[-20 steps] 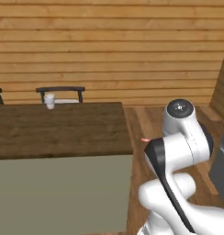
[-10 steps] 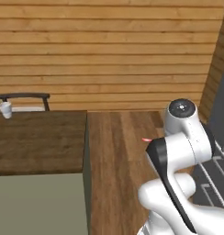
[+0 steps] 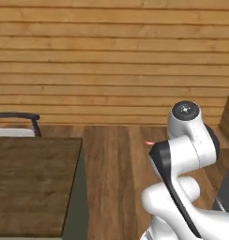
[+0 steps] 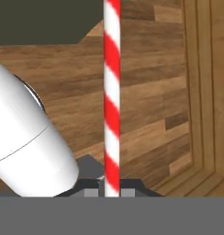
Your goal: Take a straw from the drawer in front and place it inside the glass cup on the dining counter.
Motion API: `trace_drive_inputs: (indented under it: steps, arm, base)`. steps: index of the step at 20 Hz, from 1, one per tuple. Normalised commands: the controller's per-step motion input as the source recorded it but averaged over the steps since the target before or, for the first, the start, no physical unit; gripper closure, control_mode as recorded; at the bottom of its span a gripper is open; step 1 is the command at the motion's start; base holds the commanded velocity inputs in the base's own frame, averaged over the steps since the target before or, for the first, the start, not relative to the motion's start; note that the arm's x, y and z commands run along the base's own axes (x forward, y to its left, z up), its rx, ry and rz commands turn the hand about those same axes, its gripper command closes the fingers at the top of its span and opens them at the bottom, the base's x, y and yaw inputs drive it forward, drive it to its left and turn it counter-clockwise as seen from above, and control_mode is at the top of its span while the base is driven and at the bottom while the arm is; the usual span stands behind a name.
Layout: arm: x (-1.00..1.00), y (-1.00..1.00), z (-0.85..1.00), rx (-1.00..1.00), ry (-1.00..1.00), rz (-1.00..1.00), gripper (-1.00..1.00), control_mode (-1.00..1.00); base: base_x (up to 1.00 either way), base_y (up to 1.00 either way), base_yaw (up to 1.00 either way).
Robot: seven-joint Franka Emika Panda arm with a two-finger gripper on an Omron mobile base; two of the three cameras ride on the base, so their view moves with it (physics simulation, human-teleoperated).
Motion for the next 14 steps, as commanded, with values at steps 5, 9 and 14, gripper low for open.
trace_drive_inputs:
  steps: [5,9,14]
  arm:
    - [0.00,0.00,0.00,0.00,0.00,0.00,1.00,1.00]
    - [0.00,0.00,0.00,0.00,0.00,0.00,1.00,1.00]
    - [0.00,0.00,0.00,0.00,0.00,0.00,1.00,1.00]
  base:
    - [0.98,-0.36,0.20]
    - [0.99,-0.13,0.23]
    - [0.99,0.00,0.34]
